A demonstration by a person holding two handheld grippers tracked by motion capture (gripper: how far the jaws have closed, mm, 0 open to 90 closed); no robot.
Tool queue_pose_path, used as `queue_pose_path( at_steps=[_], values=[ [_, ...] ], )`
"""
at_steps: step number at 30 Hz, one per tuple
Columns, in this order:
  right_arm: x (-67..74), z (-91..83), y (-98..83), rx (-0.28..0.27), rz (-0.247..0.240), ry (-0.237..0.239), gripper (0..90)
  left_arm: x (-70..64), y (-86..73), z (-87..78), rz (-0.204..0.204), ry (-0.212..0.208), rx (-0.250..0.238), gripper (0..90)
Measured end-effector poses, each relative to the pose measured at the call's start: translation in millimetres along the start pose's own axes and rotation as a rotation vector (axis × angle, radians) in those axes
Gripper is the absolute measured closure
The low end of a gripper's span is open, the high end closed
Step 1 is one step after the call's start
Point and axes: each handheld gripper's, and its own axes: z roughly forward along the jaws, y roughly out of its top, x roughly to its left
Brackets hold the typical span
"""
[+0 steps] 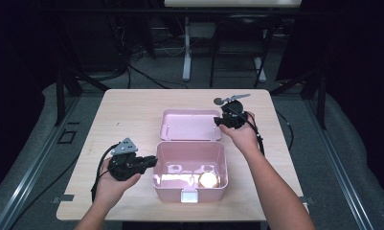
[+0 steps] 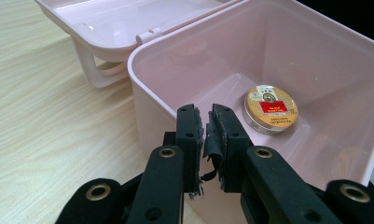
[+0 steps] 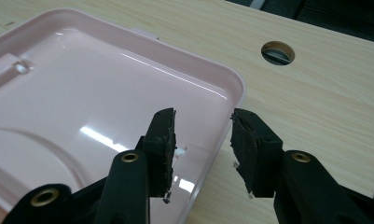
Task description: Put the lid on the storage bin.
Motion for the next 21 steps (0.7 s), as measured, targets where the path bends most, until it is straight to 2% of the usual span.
queue_pose_path(
  at_steps=[4,6,12,21],
  values=[
    [-2.9,9.8,0.4,0.014,0.020,0.002,59.3,-0.2,-0.1,0.3,0.000,-0.001,-0.004,81.8],
    [-6.1,15.5,-0.2,0.016,0.036,-0.016,59.7,-0.4,-0.1,0.3,0.000,0.000,-0.003,81.7],
    [-14.6,24.8,-2.0,0.024,0.079,-0.019,64.1,0.3,-0.2,0.1,-0.001,-0.006,-0.003,81.8],
    [-14.5,35.0,-2.9,0.063,0.146,-0.035,71.5,-0.2,-0.5,0.1,-0.002,-0.002,-0.003,81.8]
  ],
)
